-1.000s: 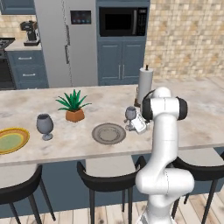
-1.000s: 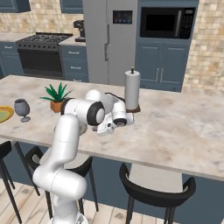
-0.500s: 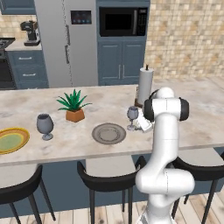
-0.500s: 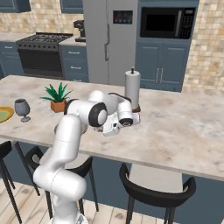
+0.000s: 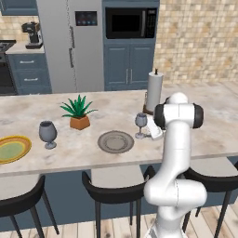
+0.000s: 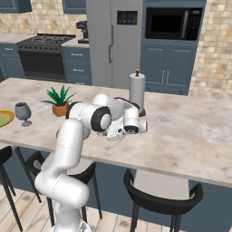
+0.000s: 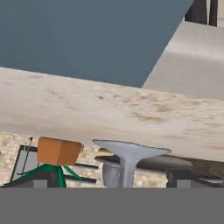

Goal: Retrieve the wine glasses from the counter and place one next to each plate.

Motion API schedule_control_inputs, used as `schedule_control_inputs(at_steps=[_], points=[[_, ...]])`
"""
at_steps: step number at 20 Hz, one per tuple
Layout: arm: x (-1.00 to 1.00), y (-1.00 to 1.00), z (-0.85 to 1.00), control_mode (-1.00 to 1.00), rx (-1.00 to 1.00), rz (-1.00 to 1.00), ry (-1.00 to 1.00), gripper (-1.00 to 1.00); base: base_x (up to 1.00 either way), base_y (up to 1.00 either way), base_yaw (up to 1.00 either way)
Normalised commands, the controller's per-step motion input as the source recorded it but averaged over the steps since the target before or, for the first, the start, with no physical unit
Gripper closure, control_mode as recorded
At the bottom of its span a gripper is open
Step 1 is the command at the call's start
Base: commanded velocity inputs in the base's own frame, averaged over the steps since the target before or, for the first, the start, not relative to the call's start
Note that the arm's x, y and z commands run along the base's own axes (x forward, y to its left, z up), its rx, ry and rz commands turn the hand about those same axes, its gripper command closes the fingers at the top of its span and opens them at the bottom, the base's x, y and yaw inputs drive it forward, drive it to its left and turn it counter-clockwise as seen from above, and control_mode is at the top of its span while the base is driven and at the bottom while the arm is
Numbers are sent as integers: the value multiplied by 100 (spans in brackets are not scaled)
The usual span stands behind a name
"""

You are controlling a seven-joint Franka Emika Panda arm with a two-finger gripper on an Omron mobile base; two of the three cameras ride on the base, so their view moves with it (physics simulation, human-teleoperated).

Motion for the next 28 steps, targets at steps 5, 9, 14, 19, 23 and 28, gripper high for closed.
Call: schedule_control_inputs(at_steps=[5,9,14,19,23,28], points=[[-25,-42,35,-100,4,-18,0,-100,0,0,0],[-79,-6,67,-100,4,-4,-5,-100,0,0,0],[-100,4,86,-100,0,5,-8,-100,0,0,0],[-100,1,100,-100,0,3,-4,-100,0,0,0],[-100,8,92,-100,0,0,-2,-100,0,0,0],[-100,42,55,-100,0,-5,-12,-100,0,0,0]])
